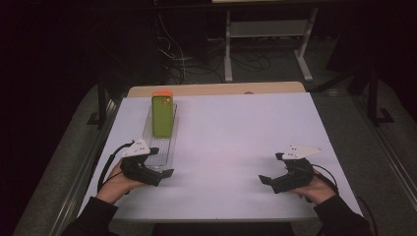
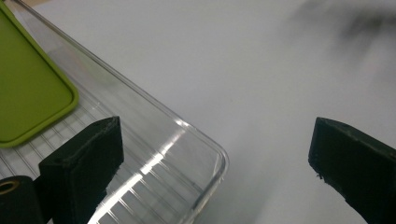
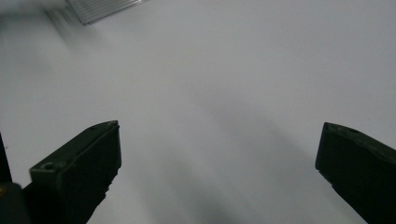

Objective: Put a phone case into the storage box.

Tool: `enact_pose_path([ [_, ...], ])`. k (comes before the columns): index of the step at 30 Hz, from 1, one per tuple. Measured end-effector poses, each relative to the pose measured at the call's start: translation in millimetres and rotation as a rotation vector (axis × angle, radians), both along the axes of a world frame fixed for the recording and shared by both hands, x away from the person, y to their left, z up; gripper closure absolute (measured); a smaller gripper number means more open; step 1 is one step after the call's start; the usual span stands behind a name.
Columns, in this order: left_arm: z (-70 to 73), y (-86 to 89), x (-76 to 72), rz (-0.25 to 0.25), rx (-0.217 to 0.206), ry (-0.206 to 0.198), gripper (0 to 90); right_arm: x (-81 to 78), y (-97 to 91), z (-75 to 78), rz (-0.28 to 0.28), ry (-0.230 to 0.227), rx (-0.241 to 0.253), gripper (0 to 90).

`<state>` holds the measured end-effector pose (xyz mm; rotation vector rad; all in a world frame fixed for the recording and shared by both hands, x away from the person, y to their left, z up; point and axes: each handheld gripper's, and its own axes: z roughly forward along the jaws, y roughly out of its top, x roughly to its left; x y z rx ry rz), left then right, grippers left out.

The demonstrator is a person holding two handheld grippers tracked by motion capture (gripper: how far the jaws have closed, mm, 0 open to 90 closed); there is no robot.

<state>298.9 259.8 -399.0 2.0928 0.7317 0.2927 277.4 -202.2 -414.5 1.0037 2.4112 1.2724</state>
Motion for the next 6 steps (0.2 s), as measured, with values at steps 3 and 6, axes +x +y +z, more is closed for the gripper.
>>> enact_pose_path([
  [3, -1.4, 1.1, -0.9, 0.002, -0.006, 0.005, 2.7, 0.4, 0.1, 0.1, -0.001, -0.001, -0.001, 0.0],
  [6, -1.6, 1.8, -0.6, -0.003, -0.005, 0.004, 2.7, 0.3, 0.4, 0.0, 0.0, -0.003, -0.001, 0.0],
])
